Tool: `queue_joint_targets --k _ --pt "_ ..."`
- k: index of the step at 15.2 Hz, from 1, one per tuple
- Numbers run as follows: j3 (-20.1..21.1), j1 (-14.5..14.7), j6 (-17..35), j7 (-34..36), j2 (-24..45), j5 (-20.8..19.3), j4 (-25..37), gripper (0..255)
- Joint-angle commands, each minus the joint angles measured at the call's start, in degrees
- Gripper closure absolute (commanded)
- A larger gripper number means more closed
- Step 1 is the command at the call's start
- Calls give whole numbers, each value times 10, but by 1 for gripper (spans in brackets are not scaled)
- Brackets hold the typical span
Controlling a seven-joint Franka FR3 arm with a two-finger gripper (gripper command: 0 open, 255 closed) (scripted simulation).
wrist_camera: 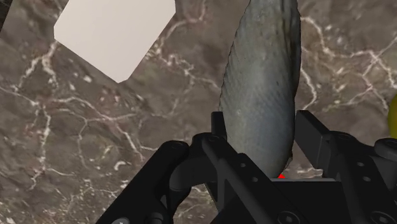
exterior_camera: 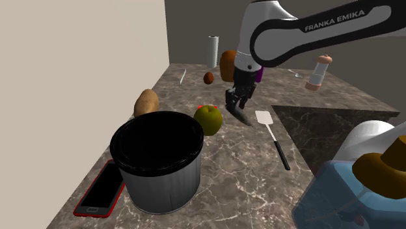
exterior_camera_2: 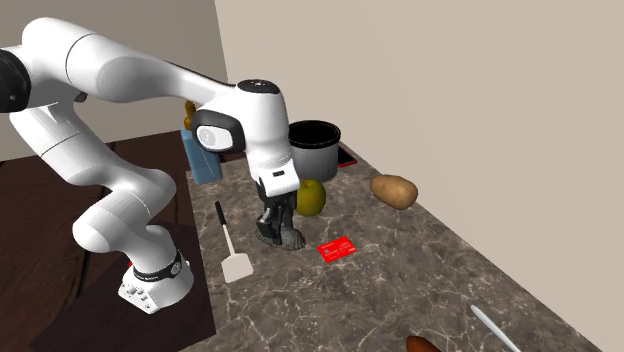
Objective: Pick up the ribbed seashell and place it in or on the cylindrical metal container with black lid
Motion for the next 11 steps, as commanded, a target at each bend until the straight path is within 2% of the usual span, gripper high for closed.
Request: queue_joint_targets --k 1,11 --pt "-1 0 -16 0 -3 -1 13 255" --pt "-5 -2 -96 -1 -12 -3 84 255"
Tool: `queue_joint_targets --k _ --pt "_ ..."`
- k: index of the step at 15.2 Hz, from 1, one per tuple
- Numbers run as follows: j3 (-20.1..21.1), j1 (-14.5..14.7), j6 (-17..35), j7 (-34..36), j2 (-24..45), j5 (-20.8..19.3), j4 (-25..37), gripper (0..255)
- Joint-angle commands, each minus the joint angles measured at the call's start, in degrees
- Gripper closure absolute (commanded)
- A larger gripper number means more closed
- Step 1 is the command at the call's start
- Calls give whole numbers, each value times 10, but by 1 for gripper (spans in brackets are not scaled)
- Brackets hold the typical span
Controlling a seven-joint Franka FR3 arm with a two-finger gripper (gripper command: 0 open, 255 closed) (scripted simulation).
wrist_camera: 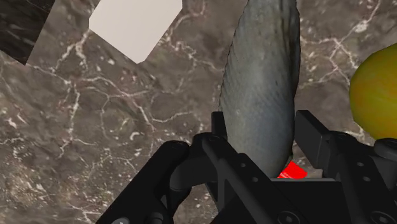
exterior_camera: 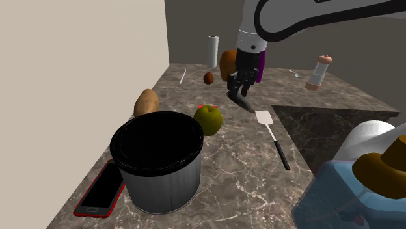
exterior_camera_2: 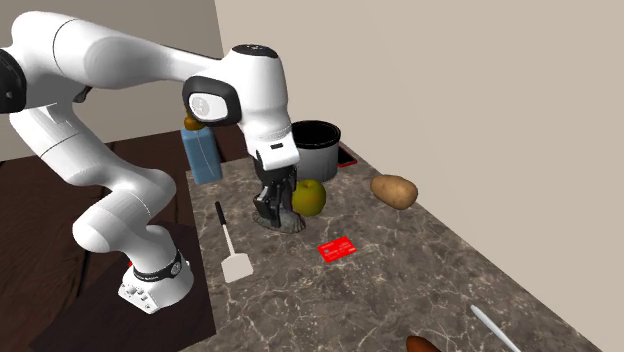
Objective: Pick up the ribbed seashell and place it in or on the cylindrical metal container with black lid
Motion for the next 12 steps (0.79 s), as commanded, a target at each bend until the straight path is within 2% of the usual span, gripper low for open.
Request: queue_joint_targets --k 1,8,9,10,12 --pt "-1 -1 -18 -1 -1 -1 17 255" --pt "-4 -2 -72 -1 2 -3 73 255" --pt "-4 -2 -64 -1 2 -3 66 255" --pt "-4 -2 -64 -1 2 -3 66 0" --pt "-16 -8 -35 0 20 9 46 0"
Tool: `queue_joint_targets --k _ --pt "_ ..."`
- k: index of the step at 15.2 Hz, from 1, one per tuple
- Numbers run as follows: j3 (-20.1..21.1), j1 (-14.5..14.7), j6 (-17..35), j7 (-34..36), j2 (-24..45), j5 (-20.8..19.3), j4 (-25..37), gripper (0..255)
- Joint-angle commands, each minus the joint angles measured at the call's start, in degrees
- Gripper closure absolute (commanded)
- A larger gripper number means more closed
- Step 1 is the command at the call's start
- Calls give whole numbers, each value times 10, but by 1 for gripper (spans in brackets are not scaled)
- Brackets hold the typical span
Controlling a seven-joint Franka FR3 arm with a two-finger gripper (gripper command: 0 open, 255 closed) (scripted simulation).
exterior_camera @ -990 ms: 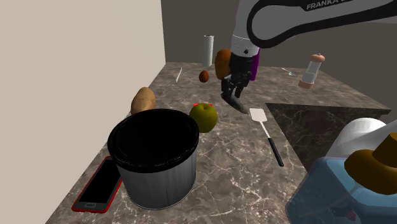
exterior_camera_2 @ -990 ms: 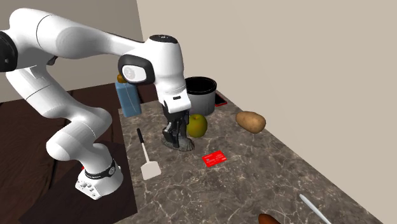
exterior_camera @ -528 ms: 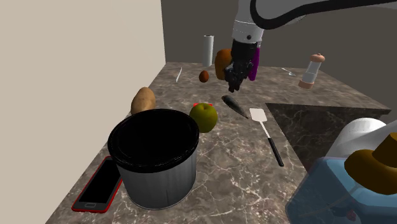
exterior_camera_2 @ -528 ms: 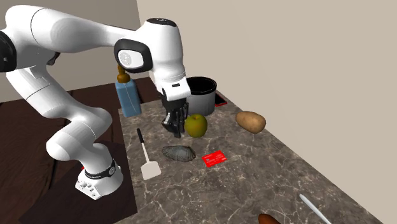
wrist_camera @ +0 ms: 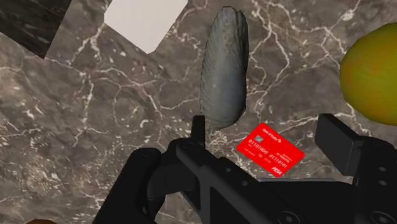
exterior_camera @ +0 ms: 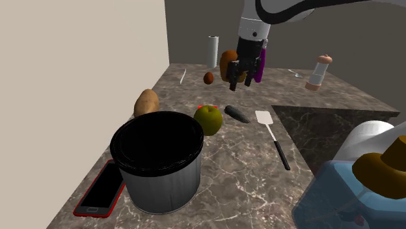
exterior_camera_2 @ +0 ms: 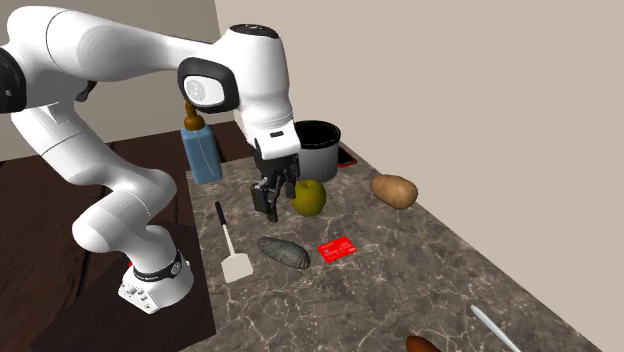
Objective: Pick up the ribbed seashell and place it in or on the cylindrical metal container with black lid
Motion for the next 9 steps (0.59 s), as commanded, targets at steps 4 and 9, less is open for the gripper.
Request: queue_joint_targets --k 4,9 --pt "-28 -13 70 0 47 32 -45 0" --pt "-38 -17 117 -4 76 49 -73 0"
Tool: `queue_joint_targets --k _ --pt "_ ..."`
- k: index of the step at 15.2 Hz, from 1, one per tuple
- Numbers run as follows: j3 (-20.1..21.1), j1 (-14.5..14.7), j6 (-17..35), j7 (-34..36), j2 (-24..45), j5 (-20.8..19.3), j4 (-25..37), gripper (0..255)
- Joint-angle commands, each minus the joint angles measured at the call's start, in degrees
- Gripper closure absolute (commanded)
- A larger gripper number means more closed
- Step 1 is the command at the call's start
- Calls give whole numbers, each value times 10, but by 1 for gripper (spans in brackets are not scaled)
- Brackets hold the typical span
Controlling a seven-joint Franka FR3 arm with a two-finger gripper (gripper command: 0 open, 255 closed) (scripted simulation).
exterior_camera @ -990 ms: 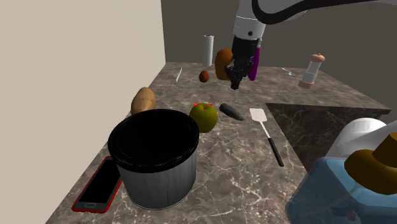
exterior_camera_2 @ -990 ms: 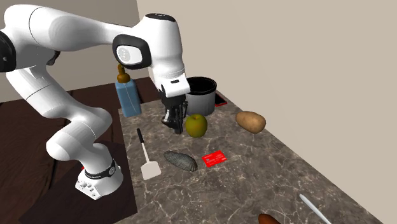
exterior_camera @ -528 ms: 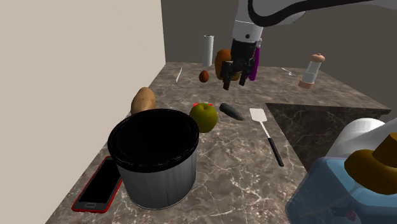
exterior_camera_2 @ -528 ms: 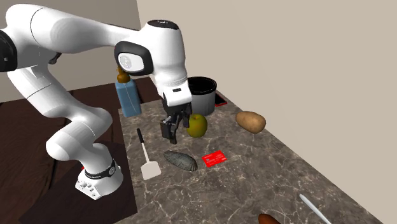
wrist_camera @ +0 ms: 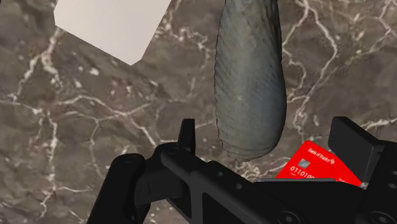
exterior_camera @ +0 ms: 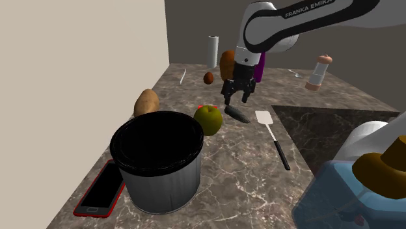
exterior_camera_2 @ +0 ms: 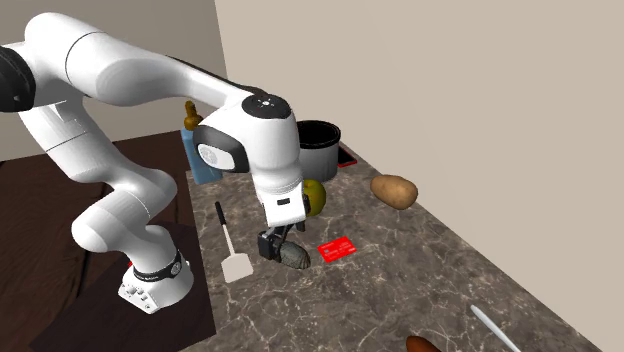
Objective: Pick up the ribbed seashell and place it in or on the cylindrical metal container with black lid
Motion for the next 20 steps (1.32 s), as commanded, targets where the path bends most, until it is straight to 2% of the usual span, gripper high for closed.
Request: queue_joint_targets --k 1,5,13,14,20 --pt "0 0 16 -1 5 2 -11 0" --pt "3 3 55 -3 18 6 -36 0" --pt "3 3 55 -3 18 6 -36 0" --pt "3 3 55 -3 18 6 -36 255" --pt "3 3 55 -3 18 6 -36 255"
